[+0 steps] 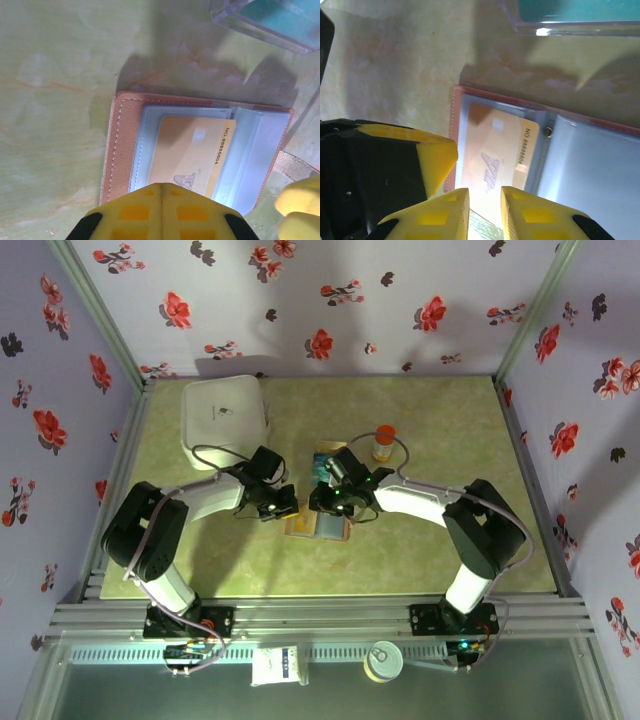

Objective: Take the credit cards out of the card holder

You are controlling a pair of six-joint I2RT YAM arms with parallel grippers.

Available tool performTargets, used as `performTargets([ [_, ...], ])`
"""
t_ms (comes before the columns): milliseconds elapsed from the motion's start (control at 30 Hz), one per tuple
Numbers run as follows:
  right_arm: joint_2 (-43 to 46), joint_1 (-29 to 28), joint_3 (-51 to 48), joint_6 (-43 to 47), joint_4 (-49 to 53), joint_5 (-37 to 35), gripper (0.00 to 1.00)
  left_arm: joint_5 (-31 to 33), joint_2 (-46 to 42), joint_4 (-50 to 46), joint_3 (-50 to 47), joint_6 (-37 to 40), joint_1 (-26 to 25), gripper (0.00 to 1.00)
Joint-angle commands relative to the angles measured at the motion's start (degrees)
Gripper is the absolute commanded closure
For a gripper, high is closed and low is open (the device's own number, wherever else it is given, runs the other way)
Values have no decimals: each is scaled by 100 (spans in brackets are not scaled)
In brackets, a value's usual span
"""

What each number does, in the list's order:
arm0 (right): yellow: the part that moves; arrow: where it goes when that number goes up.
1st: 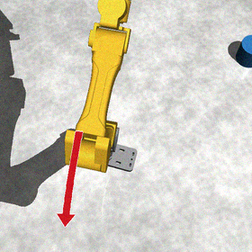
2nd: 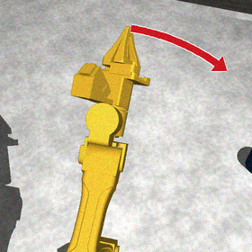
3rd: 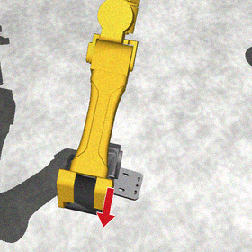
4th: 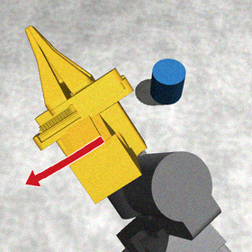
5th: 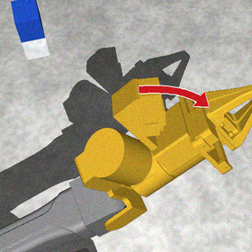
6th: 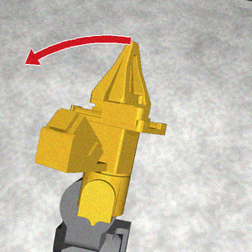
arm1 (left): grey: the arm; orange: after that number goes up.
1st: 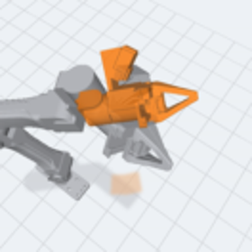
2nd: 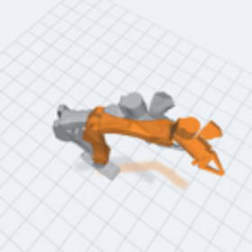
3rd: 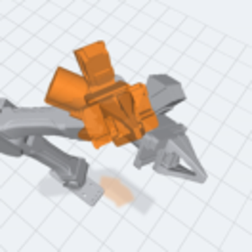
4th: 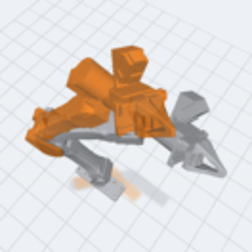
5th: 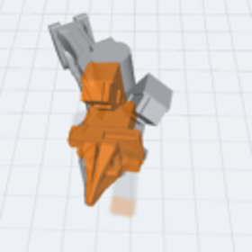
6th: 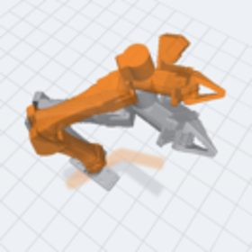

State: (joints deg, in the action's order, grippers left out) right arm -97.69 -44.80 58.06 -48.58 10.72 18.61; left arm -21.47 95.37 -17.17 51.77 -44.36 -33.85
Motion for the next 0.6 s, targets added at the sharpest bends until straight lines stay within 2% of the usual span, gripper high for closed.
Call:
performTargets([
  [0, -188, -45, -74, -313, -432, 262, 75, -48, -5, -133, 97, 138, 37, 99],
  [133, -307, -47, -96, -371, -516, 282, 73, -266, 114, -28, 132, 142, 34, 99],
  [567, -631, -75, -96, -399, -431, 414, 73, -261, 372, -23, 36, 183, 53, 99],
])
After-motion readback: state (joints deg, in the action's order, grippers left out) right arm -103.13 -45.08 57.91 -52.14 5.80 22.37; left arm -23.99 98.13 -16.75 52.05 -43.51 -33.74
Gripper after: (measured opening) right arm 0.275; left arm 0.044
